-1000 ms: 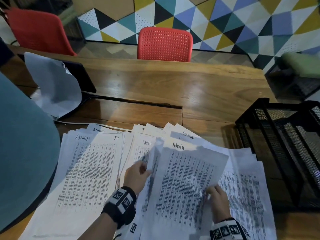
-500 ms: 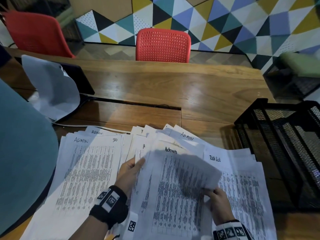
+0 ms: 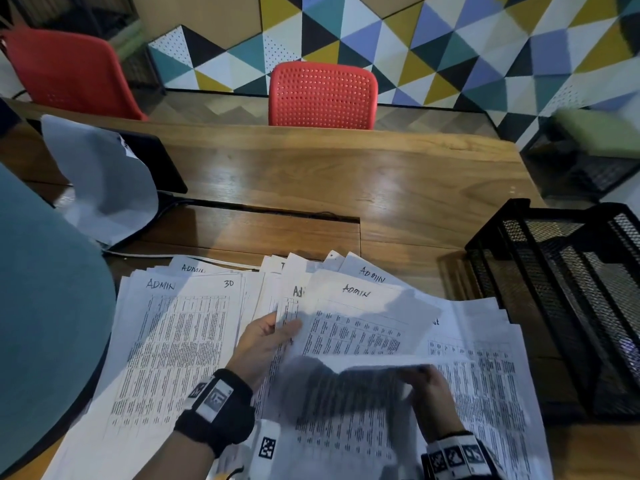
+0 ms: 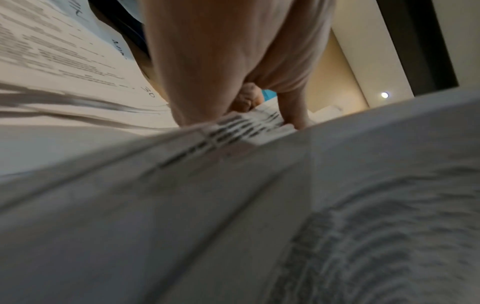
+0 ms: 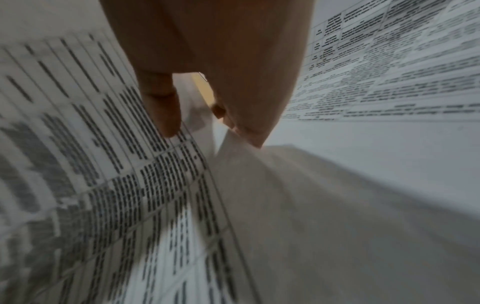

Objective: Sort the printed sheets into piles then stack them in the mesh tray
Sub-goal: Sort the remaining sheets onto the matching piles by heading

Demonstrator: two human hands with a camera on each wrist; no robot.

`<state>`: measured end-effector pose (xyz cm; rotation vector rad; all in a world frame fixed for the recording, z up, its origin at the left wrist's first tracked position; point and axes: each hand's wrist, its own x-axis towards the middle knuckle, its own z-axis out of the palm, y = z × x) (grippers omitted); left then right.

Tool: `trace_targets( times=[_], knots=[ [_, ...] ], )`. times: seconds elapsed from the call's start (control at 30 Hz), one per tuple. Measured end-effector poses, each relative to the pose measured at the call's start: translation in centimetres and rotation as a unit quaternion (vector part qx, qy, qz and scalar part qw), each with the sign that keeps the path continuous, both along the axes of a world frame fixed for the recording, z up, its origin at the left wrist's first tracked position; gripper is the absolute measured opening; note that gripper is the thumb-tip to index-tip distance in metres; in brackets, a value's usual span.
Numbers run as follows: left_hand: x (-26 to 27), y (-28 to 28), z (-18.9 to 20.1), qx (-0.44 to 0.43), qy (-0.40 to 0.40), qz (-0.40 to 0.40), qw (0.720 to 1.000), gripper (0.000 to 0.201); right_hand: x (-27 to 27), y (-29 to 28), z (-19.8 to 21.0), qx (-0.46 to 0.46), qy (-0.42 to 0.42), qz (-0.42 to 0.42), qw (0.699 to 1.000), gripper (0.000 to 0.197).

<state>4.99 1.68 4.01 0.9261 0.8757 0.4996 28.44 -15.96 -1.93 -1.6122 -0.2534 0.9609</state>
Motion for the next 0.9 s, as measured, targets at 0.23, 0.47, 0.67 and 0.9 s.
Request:
trace_targets(
  times=[0.23,0.47,0.67,0.9],
  knots=[
    [0.5,0.1,0.1,0.002,0.035,0.052,0.998,0.019,-0.8,0.2,0.4,0.042,0.096,-0.004,0.994,0.024],
    [-0.5,-1.0,0.3,-0.026,0.053,0.011,0.998,0.052,-2.4,0.6,0.8,-0.002,0.048,0.098,0.994,0.054],
    [-2.2,-1.4,0.0,0.08,0.175,-0.161,0.968,0.061,-4.0,2.3,2.1,-0.02,0.03,0.05,0.998,0.028],
    [-9.1,3.3,2.2,0.193,0.4,0.044,0.895,0.045,-5.9,5.1,2.2,-0.177,-0.095,0.055,0.978,0.036]
  ],
)
